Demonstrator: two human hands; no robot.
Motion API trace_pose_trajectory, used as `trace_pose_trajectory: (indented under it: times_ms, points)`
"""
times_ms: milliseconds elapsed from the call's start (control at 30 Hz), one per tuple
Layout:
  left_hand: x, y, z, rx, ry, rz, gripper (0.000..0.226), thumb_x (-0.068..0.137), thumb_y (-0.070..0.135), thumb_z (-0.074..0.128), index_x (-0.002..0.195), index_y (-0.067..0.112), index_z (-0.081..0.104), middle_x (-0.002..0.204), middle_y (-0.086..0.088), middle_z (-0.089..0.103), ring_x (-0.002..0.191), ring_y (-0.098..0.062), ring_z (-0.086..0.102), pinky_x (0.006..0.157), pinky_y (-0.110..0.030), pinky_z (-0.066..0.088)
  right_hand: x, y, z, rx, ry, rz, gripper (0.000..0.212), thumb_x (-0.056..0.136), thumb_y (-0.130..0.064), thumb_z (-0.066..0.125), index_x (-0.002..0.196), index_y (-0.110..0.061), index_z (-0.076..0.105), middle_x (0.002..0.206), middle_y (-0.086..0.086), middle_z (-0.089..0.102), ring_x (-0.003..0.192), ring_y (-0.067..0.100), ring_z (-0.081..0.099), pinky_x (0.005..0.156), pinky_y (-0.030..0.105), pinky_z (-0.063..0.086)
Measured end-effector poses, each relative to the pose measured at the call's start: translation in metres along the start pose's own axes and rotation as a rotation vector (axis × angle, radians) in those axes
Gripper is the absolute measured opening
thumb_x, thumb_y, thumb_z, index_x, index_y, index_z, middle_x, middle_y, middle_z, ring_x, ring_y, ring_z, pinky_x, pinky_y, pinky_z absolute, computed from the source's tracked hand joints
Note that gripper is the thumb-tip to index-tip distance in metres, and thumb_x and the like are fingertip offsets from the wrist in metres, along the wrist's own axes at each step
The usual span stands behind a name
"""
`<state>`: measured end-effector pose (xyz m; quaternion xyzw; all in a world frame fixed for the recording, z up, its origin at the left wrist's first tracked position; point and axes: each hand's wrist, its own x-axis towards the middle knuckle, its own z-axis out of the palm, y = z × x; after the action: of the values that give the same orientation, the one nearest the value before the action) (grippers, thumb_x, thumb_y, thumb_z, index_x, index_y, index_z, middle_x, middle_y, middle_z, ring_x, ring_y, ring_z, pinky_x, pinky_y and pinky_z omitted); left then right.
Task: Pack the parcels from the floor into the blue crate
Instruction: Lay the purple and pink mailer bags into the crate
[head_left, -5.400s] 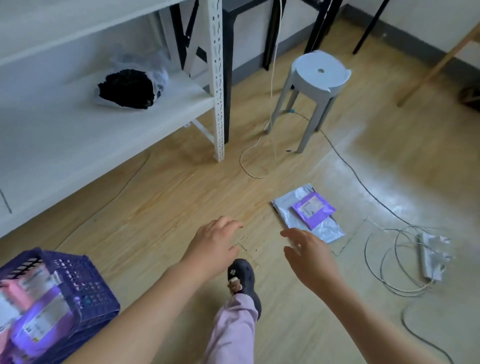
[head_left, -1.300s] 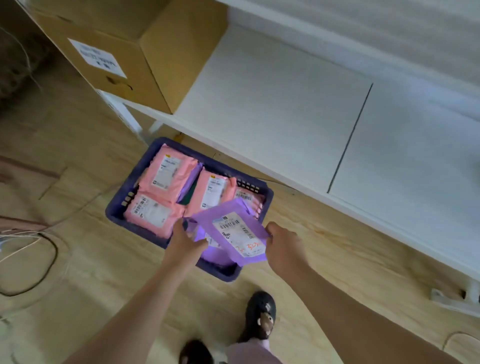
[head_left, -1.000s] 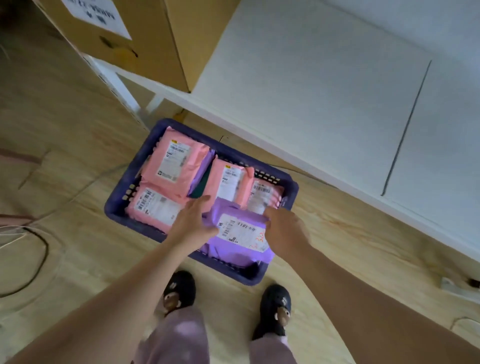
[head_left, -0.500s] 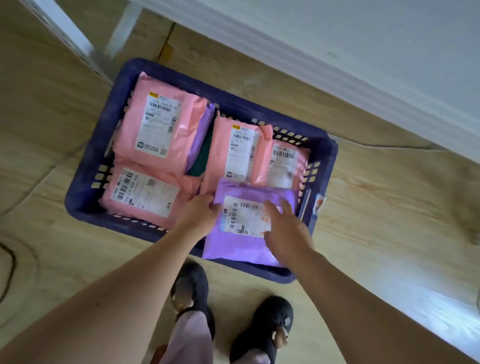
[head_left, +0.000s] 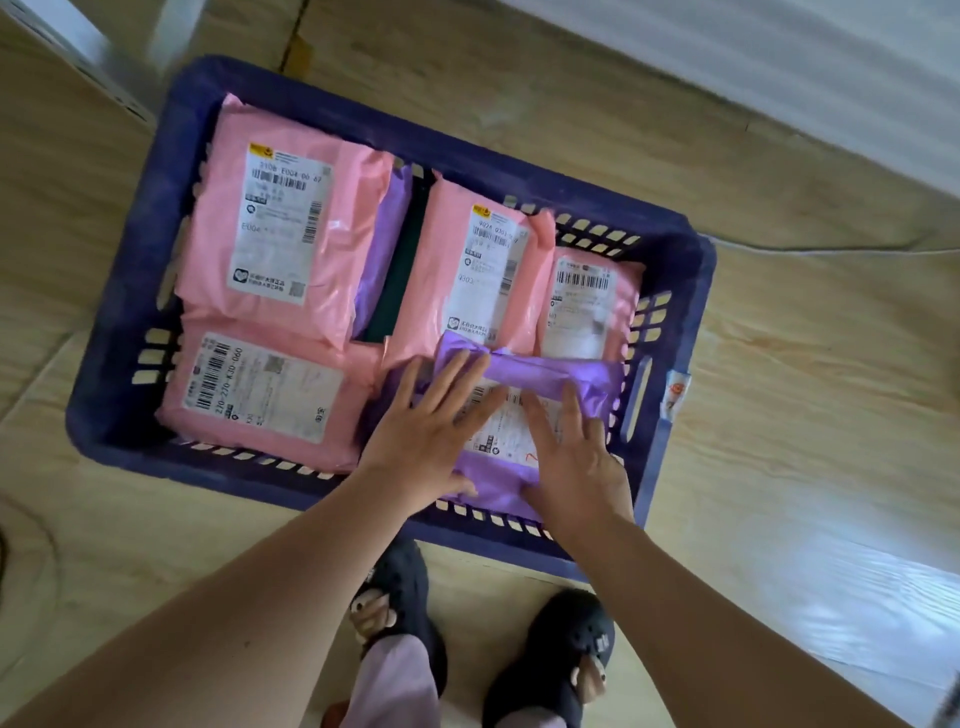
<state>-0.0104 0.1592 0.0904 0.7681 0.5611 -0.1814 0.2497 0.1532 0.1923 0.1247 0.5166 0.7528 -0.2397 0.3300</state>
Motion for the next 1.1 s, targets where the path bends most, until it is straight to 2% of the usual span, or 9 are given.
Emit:
trace_pose_trajectory:
  times_ms: [133, 300, 367, 433, 533, 600, 767, 967, 1100]
  points:
    - [0.009, 0.007, 0.018, -0.011, -0.038, -0.036, 0.11, 0.079, 0.068, 0.051, 0.134, 0.024, -0.034, 0.129, -0.007, -0.054, 0.129, -0.024, -0.041, 0.107, -0.052, -0.022, 0.013, 0.001, 0.01, 0.005, -0.005, 0.01, 0.097, 0.088, -0.017, 0.062, 0.148, -0.035, -0.011, 0.154, 0.007, -0.028, 0.145, 0.036, 0.004, 0.088, 0.041, 0.053]
    - [0.018, 0.007, 0.024, -0.042, -0.01, -0.044, 0.111, 0.075, 0.067, 0.056, 0.133, 0.027, -0.03, 0.136, -0.006, -0.046, 0.131, -0.021, -0.036, 0.112, -0.053, -0.013, 0.021, 0.0, 0.012, 0.04, -0.078, 0.01, 0.099, 0.088, -0.014, 0.061, 0.149, -0.03, -0.015, 0.151, 0.012, -0.035, 0.146, 0.037, 0.003, 0.09, 0.041, 0.052]
    - [0.012, 0.008, 0.016, 0.006, 0.037, -0.01, 0.121, 0.064, 0.069, 0.066, 0.147, 0.023, -0.009, 0.153, -0.013, -0.021, 0.144, -0.026, -0.011, 0.113, -0.058, 0.006, 0.016, 0.0, 0.005, 0.084, -0.103, 0.016, 0.099, 0.087, 0.0, 0.056, 0.149, -0.032, -0.013, 0.152, 0.01, -0.034, 0.145, 0.036, 0.01, 0.091, 0.041, 0.05]
    - [0.002, 0.009, 0.009, 0.008, 0.087, -0.033, 0.127, 0.042, 0.069, 0.078, 0.147, 0.018, 0.026, 0.153, -0.018, 0.027, 0.14, -0.032, 0.032, 0.103, -0.063, 0.031, 0.009, 0.002, -0.005, 0.161, -0.113, 0.036, 0.098, 0.085, 0.008, 0.052, 0.15, -0.034, -0.008, 0.154, 0.007, -0.03, 0.144, 0.035, 0.014, 0.095, 0.042, 0.048]
    - [-0.009, 0.011, -0.008, 0.02, 0.138, -0.043, 0.123, 0.033, 0.065, 0.083, 0.138, 0.016, 0.043, 0.142, -0.02, 0.046, 0.129, -0.034, 0.048, 0.094, -0.059, 0.043, -0.01, 0.007, -0.023, 0.237, -0.044, 0.016, 0.088, 0.086, 0.003, 0.051, 0.15, -0.033, 0.003, 0.158, 0.005, -0.017, 0.142, 0.031, 0.021, 0.096, 0.04, 0.046]
    - [-0.013, 0.016, -0.028, 0.005, 0.199, -0.051, 0.114, 0.034, 0.061, 0.086, 0.133, 0.014, 0.053, 0.138, -0.02, 0.051, 0.127, -0.033, 0.051, 0.096, -0.054, 0.044, -0.024, 0.011, -0.033, 0.312, 0.032, -0.001, 0.079, 0.087, -0.002, 0.051, 0.149, -0.031, 0.011, 0.159, 0.003, -0.008, 0.139, 0.028, 0.026, 0.095, 0.039, 0.046]
    - [-0.023, 0.046, -0.09, -0.036, 0.301, -0.04, 0.093, 0.048, 0.047, 0.087, 0.129, 0.012, 0.058, 0.137, -0.02, 0.051, 0.125, -0.035, 0.053, 0.093, -0.059, 0.044, -0.067, 0.031, -0.066, 0.495, 0.223, 0.041, 0.065, 0.085, -0.006, 0.052, 0.143, -0.027, 0.029, 0.158, -0.001, 0.006, 0.138, 0.024, 0.03, 0.096, 0.036, 0.045]
    - [-0.04, 0.101, -0.17, -0.113, 0.309, 0.029, 0.07, 0.049, 0.022, 0.091, 0.112, 0.006, 0.066, 0.125, -0.022, 0.057, 0.106, -0.039, 0.063, 0.083, -0.051, 0.051, -0.141, 0.074, -0.1, 0.655, 0.32, 0.13, 0.064, 0.087, -0.008, 0.051, 0.144, -0.028, 0.03, 0.157, -0.001, 0.013, 0.137, 0.021, 0.032, 0.103, 0.028, 0.036]
    - [-0.052, 0.155, -0.212, -0.133, 0.279, 0.133, 0.064, 0.052, 0.014, 0.089, 0.111, 0.006, 0.066, 0.125, -0.019, 0.058, 0.102, -0.039, 0.064, 0.085, -0.047, 0.052, -0.198, 0.114, -0.103, 0.756, 0.381, 0.207, 0.061, 0.087, -0.01, 0.053, 0.143, -0.026, 0.033, 0.155, 0.0, 0.02, 0.137, 0.021, 0.033, 0.106, 0.027, 0.031]
